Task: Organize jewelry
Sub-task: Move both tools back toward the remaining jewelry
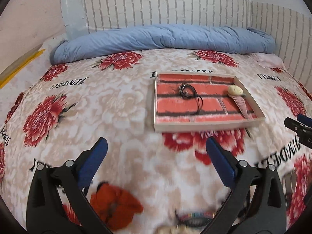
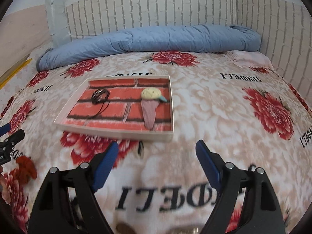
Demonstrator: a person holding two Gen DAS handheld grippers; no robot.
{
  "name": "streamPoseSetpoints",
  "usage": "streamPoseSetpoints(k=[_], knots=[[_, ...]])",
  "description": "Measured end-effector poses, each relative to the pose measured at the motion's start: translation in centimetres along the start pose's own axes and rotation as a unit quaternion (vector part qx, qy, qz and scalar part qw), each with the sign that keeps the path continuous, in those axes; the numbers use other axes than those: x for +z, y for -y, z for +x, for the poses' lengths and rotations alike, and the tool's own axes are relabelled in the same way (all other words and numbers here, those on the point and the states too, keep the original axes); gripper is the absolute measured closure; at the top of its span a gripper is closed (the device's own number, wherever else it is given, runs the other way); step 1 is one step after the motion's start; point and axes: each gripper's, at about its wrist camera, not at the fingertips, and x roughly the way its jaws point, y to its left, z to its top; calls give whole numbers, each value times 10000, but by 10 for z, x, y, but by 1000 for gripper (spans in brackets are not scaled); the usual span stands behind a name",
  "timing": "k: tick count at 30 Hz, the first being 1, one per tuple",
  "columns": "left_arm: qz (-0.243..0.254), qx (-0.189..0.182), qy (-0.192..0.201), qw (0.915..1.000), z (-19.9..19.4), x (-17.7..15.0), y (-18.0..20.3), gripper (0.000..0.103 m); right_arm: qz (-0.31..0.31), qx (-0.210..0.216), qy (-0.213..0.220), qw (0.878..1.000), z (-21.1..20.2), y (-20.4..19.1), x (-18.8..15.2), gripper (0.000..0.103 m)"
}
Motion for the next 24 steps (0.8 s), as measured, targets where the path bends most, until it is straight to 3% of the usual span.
streamPoseSetpoints(k=[10,24], knots=[[-35,17,-25,10000,-42,-66,-5,5,-43,24,44,10000,-39,-5,-70,23],[99,89,-113,9998,-47,-133,13,5,-223,-130,20,9997,-53,-8,-134,23]])
